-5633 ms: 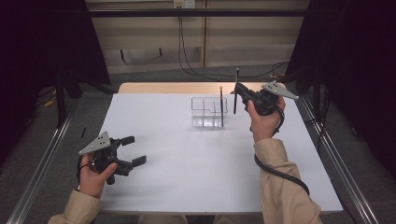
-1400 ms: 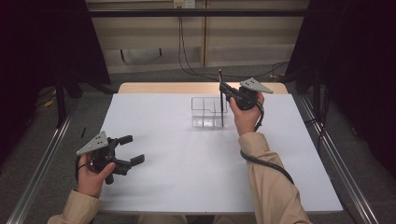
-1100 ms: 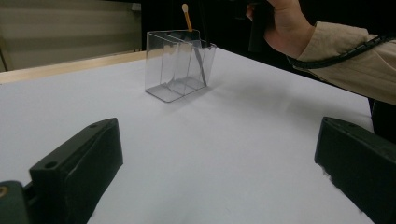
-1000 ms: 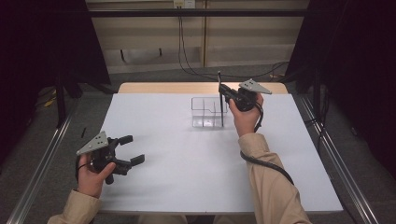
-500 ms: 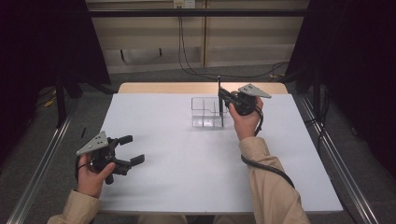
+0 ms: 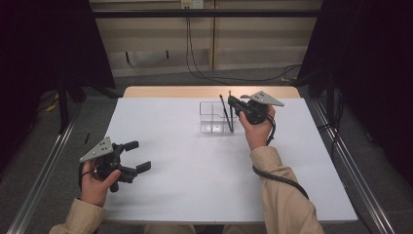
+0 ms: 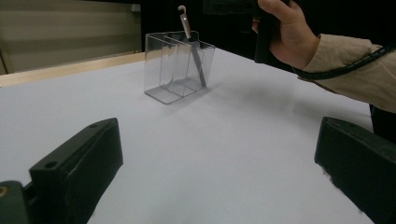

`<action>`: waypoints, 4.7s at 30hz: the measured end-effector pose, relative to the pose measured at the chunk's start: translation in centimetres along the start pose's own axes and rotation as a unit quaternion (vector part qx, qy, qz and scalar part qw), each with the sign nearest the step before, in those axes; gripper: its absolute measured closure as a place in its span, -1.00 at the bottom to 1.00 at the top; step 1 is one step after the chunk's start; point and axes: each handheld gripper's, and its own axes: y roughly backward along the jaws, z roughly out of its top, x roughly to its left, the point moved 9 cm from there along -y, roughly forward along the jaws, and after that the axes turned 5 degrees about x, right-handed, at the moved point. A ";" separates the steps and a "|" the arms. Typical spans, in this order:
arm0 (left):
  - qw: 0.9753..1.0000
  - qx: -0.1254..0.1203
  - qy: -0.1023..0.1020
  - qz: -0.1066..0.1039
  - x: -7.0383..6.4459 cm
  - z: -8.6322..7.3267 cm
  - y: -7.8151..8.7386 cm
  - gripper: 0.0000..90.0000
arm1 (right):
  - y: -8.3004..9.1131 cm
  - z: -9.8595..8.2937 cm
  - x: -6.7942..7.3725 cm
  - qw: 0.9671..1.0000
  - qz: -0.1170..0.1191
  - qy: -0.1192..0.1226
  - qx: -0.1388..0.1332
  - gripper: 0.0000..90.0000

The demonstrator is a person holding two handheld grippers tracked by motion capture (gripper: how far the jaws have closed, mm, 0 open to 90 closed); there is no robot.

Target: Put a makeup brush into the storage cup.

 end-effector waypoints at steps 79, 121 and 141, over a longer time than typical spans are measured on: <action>1.000 0.002 -0.003 0.002 -0.3 0.2 -0.4 -0.98 | 8.0 -2.0 -0.4 0.998 0.017 0.046 0.026 -0.58; 1.000 0.005 -0.004 0.001 -0.3 0.2 -0.4 -0.98 | 12.4 -3.6 -1.7 0.998 0.005 0.049 0.038 -0.63; 1.000 0.006 -0.004 0.000 -0.4 0.2 -0.5 -0.98 | 14.3 -4.3 -2.2 0.997 0.002 0.060 0.045 -0.68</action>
